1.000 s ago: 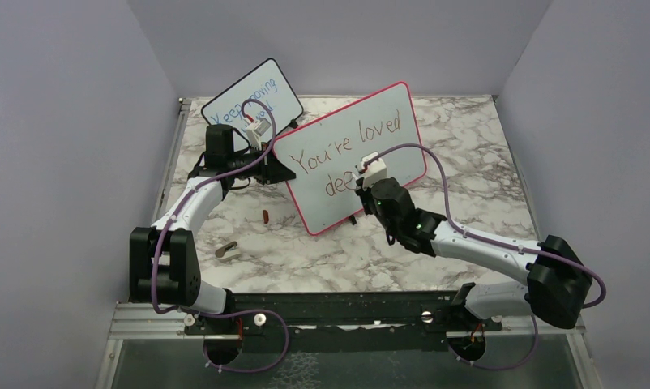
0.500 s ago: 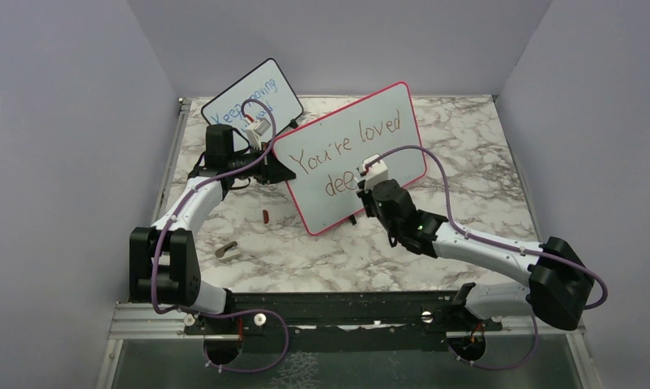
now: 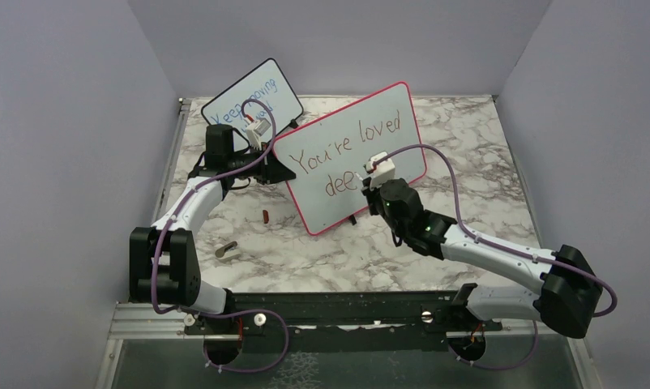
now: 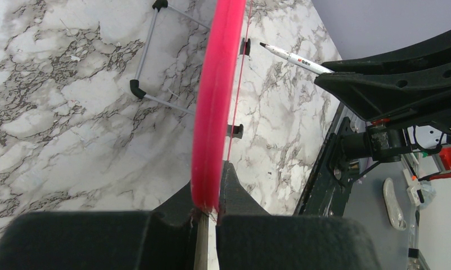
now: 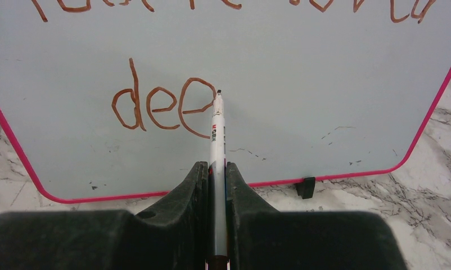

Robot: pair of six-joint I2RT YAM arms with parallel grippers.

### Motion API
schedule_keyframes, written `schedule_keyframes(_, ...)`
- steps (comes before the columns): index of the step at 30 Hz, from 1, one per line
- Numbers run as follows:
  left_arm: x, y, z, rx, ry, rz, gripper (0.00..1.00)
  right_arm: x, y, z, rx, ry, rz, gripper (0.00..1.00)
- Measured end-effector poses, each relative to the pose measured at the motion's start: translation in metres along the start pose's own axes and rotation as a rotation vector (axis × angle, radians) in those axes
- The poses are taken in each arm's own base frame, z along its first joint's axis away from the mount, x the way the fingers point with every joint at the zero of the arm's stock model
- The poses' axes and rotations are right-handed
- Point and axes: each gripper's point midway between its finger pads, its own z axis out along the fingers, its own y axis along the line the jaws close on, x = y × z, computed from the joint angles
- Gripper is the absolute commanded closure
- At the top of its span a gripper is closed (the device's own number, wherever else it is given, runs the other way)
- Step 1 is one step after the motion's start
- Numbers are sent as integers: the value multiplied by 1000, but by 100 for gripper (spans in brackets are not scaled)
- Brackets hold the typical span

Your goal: Write a sentence on the whiteboard

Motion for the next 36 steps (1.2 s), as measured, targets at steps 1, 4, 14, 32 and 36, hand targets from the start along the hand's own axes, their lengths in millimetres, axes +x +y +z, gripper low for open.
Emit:
schedule_keyframes(1,0,0,0,0,0,0,100,-1,-1,0,1,-2,-3,100)
schedule_keyframes(4,0,0,0,0,0,1,100,0,-2,0,4,-1,-11,99)
schedule_keyframes(14,0,0,0,0,0,0,100,7,-4,5,14,22,-23,100)
schedule_keyframes(32,-1,0,0,0,0,0,100,14,-7,13,28,37,-28,100)
schedule_keyframes(36,0,0,0,-2,1,-2,100,15,-8,14,30,40,-28,100)
